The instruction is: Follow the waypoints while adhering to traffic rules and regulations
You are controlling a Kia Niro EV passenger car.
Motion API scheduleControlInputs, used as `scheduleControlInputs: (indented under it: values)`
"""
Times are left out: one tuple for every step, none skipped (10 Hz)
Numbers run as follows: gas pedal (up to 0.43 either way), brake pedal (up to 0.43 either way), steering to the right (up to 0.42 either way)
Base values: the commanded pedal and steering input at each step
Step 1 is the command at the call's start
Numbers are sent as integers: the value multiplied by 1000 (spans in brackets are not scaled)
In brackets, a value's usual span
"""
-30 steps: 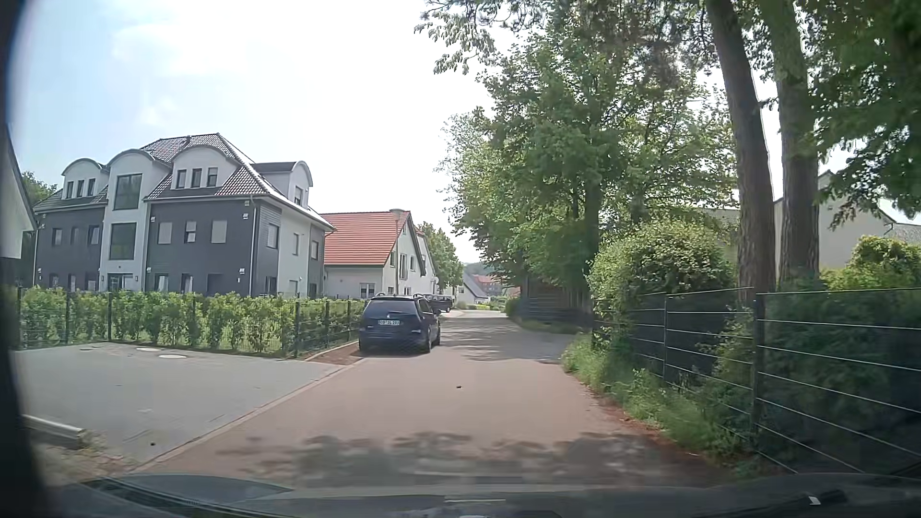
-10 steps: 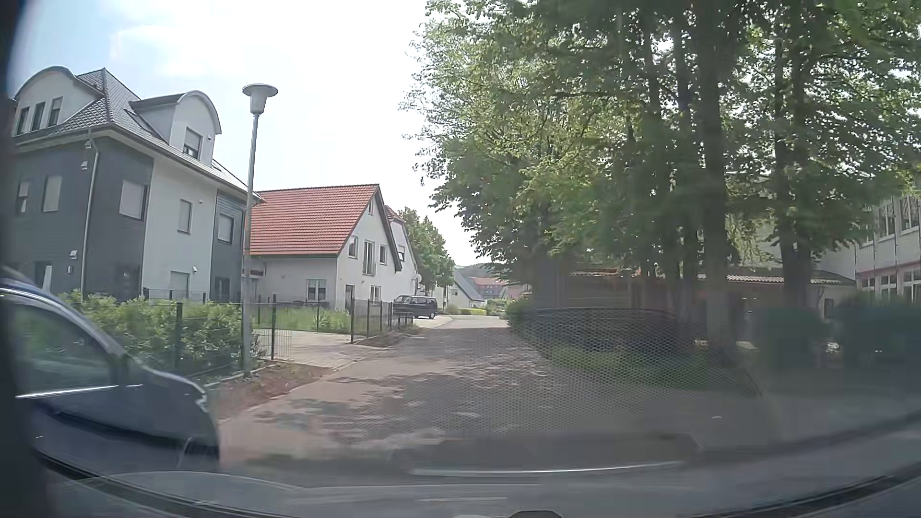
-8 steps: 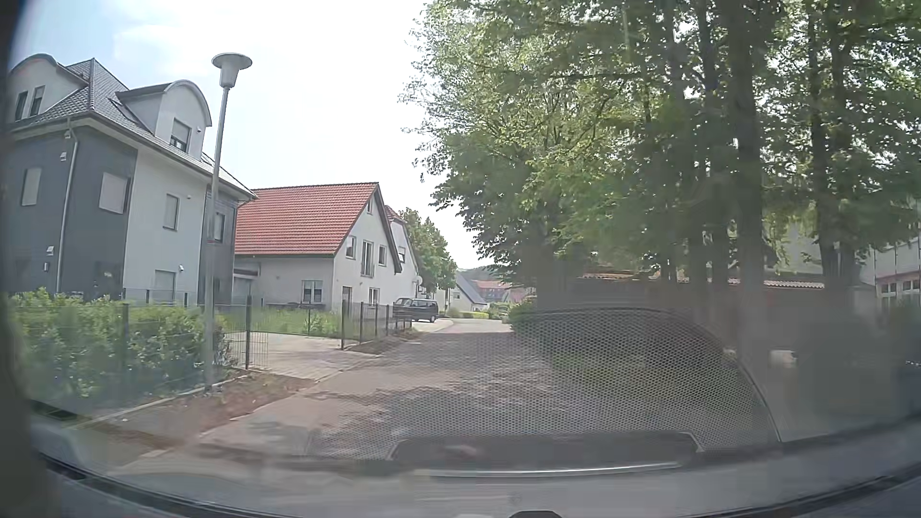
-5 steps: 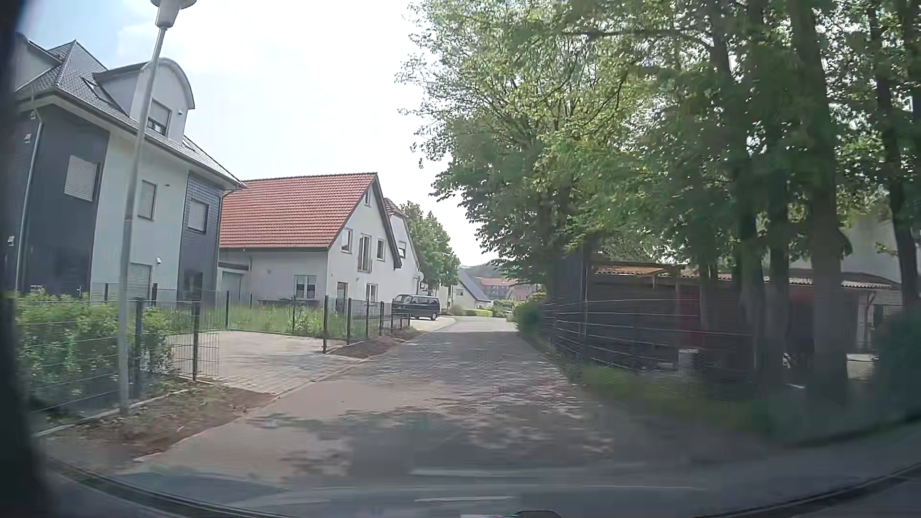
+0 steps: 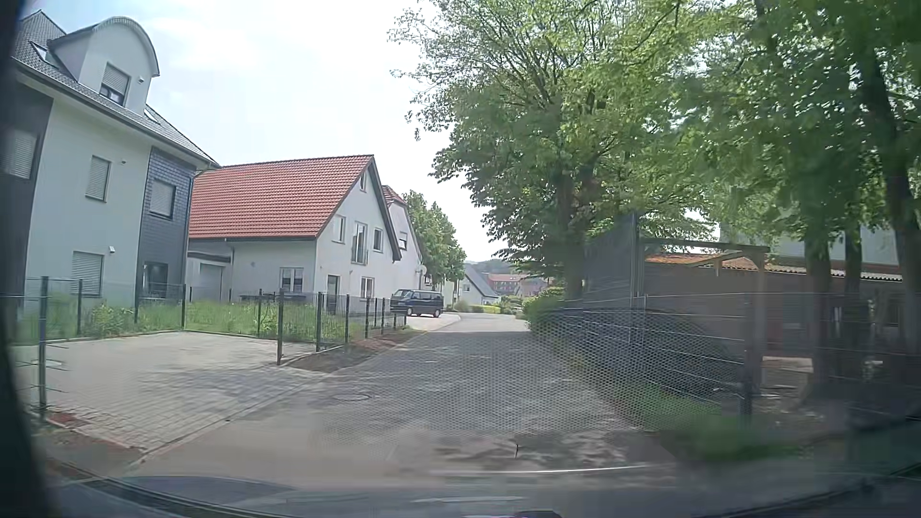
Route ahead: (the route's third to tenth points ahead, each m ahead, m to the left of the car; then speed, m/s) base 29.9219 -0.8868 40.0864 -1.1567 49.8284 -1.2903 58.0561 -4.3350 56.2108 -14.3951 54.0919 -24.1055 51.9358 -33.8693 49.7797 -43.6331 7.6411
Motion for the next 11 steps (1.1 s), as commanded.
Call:
scheduleControlInputs:
  values:
    - [150,0,-12]
    - [150,0,-9]
    - [150,0,-5]
    - [150,0,-3]
    - [150,0,0]
    - [150,0,2]
    - [150,0,1]
    - [150,0,2]
    - [150,0,2]
    - [150,0,2]
    - [150,0,2]
